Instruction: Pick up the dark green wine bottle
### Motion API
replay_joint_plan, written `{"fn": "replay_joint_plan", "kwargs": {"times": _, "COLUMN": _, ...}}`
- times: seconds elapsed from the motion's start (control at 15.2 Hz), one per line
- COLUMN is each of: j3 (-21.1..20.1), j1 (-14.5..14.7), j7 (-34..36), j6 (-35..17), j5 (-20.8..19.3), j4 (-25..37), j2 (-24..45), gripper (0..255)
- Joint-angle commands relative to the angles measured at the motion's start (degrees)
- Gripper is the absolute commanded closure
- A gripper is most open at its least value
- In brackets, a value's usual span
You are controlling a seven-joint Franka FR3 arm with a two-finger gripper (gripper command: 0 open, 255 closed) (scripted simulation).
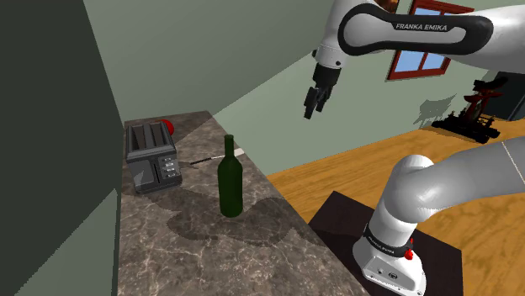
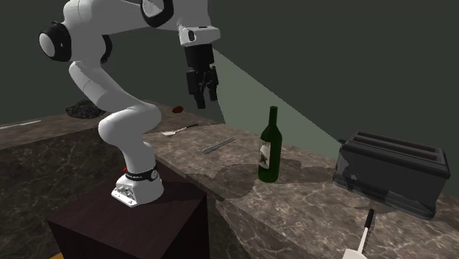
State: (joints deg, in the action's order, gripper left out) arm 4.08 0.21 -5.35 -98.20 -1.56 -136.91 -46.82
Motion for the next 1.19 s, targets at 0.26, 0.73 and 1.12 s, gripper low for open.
{"fn": "replay_joint_plan", "kwargs": {"times": 0.26, "j3": -3.8, "j1": 1.8, "j7": 4.1, "j6": -3.9, "j5": 2.5, "j4": 1.3, "j2": 4.9, "gripper": 0}}
{"fn": "replay_joint_plan", "kwargs": {"times": 0.73, "j3": -10.1, "j1": 4.2, "j7": 11.0, "j6": -10.0, "j5": 5.4, "j4": 6.3, "j2": 15.1, "gripper": 0}}
{"fn": "replay_joint_plan", "kwargs": {"times": 1.12, "j3": -15.1, "j1": 5.4, "j7": 17.0, "j6": -14.1, "j5": 5.8, "j4": 13.1, "j2": 25.1, "gripper": 0}}
